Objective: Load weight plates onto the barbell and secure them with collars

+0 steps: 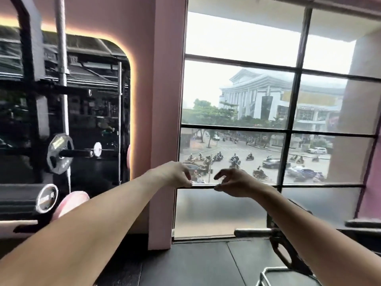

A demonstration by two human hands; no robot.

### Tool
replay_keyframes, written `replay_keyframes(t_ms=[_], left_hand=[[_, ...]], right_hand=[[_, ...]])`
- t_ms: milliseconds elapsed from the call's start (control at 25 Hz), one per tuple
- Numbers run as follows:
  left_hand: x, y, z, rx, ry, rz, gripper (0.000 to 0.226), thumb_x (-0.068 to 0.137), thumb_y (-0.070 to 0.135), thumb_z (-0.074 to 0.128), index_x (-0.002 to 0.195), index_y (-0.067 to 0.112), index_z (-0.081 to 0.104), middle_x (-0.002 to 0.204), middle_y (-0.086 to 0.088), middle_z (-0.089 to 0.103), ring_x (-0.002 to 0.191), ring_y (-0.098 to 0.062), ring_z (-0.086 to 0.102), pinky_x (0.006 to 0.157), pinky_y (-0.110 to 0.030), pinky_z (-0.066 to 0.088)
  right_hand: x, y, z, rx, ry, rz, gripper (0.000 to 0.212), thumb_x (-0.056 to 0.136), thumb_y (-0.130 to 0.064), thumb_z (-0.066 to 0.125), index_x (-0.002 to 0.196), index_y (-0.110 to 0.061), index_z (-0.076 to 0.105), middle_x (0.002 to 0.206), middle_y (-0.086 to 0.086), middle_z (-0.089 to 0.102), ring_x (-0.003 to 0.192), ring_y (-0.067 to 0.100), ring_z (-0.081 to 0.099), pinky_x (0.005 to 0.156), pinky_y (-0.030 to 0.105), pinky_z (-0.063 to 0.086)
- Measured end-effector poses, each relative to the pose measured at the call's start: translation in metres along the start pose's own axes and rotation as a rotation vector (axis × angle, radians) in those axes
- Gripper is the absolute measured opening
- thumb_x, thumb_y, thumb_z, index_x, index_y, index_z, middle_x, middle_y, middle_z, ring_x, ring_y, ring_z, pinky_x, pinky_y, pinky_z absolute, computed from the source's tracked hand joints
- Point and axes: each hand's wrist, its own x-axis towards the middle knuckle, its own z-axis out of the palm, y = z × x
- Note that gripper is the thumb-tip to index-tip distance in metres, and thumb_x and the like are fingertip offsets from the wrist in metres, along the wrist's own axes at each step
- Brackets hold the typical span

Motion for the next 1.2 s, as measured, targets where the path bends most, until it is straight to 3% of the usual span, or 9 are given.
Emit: replay_keyframes(t_ms=[200,400,520,640,760,880,1040,1200], left_hand=[[0.072,-0.045,-0.002,0.000,0.031,-0.203,0.035,0.092,0.040,0.068,0.123,0.024,0.069,0.116,0.005,0.064,0.095,-0.012,0.057,0.088,-0.024,0.048],[0.130,-0.114,0.000,0.024,0.047,-0.402,0.031,0.088,0.046,0.068,0.115,0.032,0.070,0.108,0.010,0.060,0.106,-0.013,0.059,0.099,-0.033,0.050],[0.168,-0.166,-0.003,0.014,0.079,-0.459,0.030,0.086,0.046,0.071,0.112,0.032,0.071,0.097,0.015,0.062,0.101,-0.010,0.060,0.098,-0.032,0.050],[0.206,-0.221,-0.013,0.012,0.099,-0.506,0.028,0.085,0.045,0.072,0.110,0.031,0.072,0.092,0.016,0.063,0.096,-0.009,0.061,0.093,-0.029,0.051],[0.233,-0.270,-0.025,0.023,0.149,-0.555,0.028,0.086,0.044,0.071,0.111,0.031,0.071,0.100,0.012,0.065,0.099,-0.012,0.060,0.095,-0.030,0.050],[0.249,-0.320,-0.032,0.025,0.177,-0.617,0.028,0.087,0.041,0.070,0.112,0.029,0.071,0.101,0.012,0.066,0.094,-0.011,0.059,0.085,-0.024,0.047],[0.250,-0.390,-0.045,0.072,0.209,-0.756,0.027,0.086,0.038,0.070,0.111,0.028,0.072,0.103,0.008,0.070,0.097,-0.014,0.063,0.079,-0.021,0.044],[0.238,-0.455,-0.061,0.087,0.264,-0.955,0.023,0.086,0.035,0.071,0.107,0.026,0.075,0.102,0.007,0.070,0.098,-0.014,0.063,0.084,-0.021,0.047]], right_hand=[[0.122,0.029,0.001,-0.002,-0.074,-0.155,0.022,0.084,-0.030,0.075,0.105,-0.029,0.069,0.093,0.005,0.077,0.072,0.013,0.063,0.061,0.018,0.045],[0.224,0.025,0.049,-0.029,-0.177,-0.297,0.027,0.084,-0.033,0.076,0.110,-0.030,0.071,0.099,0.006,0.075,0.092,0.020,0.068,0.078,0.025,0.051],[0.291,0.015,0.083,-0.020,-0.210,-0.347,0.028,0.082,-0.035,0.075,0.109,-0.034,0.070,0.097,0.004,0.075,0.090,0.020,0.069,0.078,0.028,0.055],[0.361,-0.007,0.107,-0.036,-0.258,-0.360,0.027,0.082,-0.035,0.075,0.109,-0.036,0.069,0.100,0.002,0.075,0.090,0.018,0.070,0.076,0.024,0.054],[0.427,-0.037,0.123,-0.008,-0.231,-0.401,0.024,0.082,-0.036,0.074,0.105,-0.038,0.070,0.099,-0.004,0.072,0.091,0.016,0.068,0.070,0.021,0.052],[0.489,-0.072,0.152,-0.005,-0.261,-0.472,0.016,0.082,-0.039,0.072,0.097,-0.041,0.067,0.096,-0.008,0.070,0.083,0.012,0.066,0.061,0.020,0.047],[0.555,-0.121,0.202,0.031,-0.351,-0.574,0.026,0.083,-0.041,0.069,0.108,-0.043,0.065,0.092,-0.016,0.068,0.083,0.004,0.064,0.062,0.019,0.046],[0.622,-0.181,0.250,0.047,-0.444,-0.739,0.030,0.083,-0.039,0.069,0.112,-0.039,0.067,0.094,-0.011,0.074,0.092,0.008,0.066,0.080,0.024,0.050]])
